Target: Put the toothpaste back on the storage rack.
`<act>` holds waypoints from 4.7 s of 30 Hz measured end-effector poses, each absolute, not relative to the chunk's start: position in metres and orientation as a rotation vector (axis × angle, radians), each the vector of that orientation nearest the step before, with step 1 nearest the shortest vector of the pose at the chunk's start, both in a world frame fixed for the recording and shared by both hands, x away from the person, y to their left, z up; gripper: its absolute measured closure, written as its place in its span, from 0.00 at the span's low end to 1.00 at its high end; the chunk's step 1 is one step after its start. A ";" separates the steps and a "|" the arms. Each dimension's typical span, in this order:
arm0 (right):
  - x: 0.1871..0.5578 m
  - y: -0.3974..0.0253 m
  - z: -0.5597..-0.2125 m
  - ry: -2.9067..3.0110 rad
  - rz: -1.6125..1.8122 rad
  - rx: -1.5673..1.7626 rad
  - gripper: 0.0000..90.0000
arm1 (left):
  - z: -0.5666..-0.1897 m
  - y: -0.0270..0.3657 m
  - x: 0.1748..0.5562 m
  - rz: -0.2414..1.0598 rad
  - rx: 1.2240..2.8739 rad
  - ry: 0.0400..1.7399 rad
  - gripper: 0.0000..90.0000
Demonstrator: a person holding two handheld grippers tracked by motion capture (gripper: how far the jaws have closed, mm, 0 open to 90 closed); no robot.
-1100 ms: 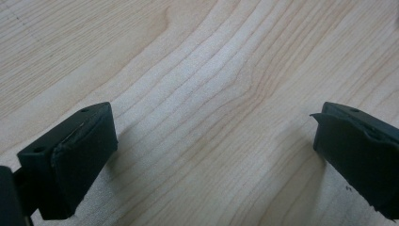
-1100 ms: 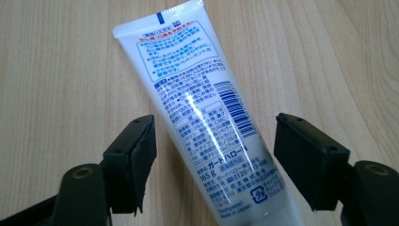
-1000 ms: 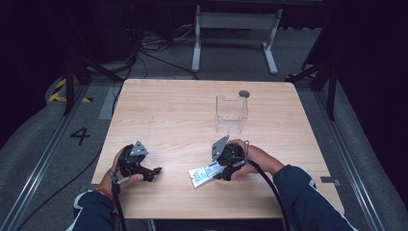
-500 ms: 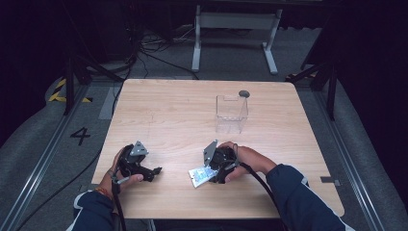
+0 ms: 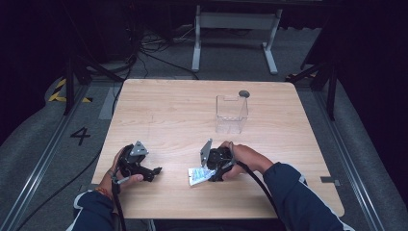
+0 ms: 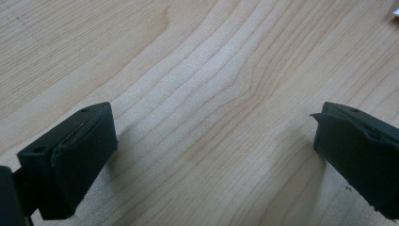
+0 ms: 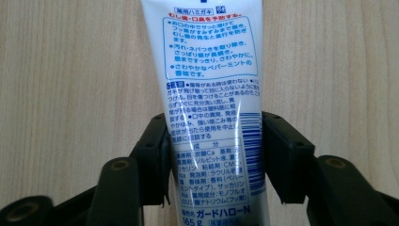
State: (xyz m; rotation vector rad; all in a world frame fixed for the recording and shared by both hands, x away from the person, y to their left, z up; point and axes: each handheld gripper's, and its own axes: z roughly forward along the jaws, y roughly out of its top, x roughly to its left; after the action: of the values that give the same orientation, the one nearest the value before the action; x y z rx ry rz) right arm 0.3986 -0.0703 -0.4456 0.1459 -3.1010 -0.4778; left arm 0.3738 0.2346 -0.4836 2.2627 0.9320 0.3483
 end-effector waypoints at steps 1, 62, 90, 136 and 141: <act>0.398 -0.071 -0.445 -3.107 -0.478 0.141 0.58 | -0.484 0.235 0.374 0.349 2.263 0.932 0.00; 0.401 -0.167 -0.389 -2.936 -1.365 -0.236 0.74 | -0.484 0.235 0.374 0.347 2.262 0.932 0.00; 0.420 -0.187 -0.353 -2.893 -1.713 -0.440 0.73 | -0.484 0.235 0.374 0.346 2.262 0.933 0.00; 0.473 -0.180 -0.321 -2.872 -1.864 -0.673 0.73 | -0.483 0.235 0.374 0.344 2.264 0.932 0.00; 0.480 -0.176 -0.322 -2.865 -1.862 -0.681 0.73 | -0.483 0.235 0.374 0.342 2.268 0.931 0.00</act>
State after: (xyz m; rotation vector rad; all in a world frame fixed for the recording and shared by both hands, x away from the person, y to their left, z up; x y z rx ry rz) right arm 0.4798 -0.1764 -0.3215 -0.6806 -2.8649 -1.8620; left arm 0.3740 0.2348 -0.4831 2.2682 0.9313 0.3417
